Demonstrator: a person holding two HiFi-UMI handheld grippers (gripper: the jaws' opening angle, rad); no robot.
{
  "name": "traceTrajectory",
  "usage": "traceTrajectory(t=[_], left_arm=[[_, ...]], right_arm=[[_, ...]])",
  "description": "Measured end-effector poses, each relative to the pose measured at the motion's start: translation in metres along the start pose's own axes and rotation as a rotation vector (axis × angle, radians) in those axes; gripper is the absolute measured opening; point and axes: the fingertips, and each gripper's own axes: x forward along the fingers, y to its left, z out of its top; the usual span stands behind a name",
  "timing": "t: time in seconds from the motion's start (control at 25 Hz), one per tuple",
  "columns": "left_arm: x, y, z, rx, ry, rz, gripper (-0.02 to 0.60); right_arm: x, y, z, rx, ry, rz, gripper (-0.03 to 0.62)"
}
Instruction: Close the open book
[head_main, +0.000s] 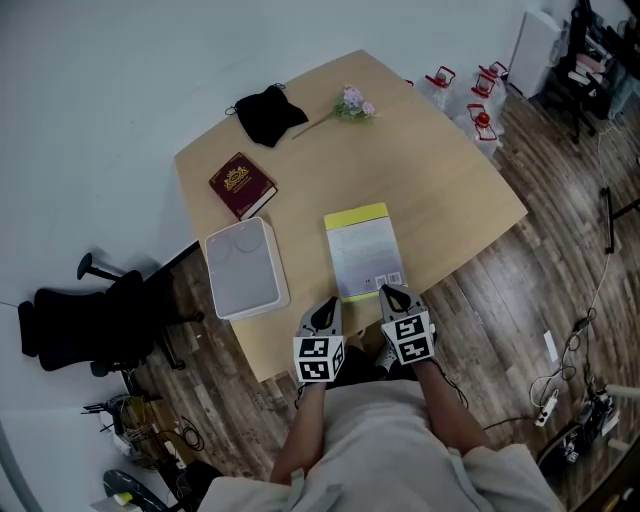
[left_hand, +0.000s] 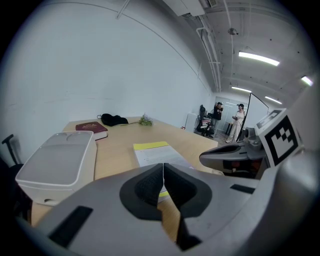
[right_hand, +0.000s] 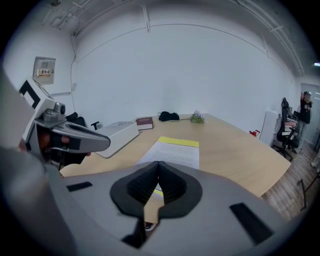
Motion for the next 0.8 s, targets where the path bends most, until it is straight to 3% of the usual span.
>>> traceTrajectory(t=[0.24,0.8], left_arm=[[0.0,-0.001,-0.003,0.015,0.013,-0.001,0.023],[-0.001,-0.002,0.004,0.043,-0.011,0.008,0.023]], right_arm=[[0.004,0.014,-0.008,-0.002,0.03,0.043,0.009],[0.005,0.012,-0.015,0.031,0.046,0.043,0.008]])
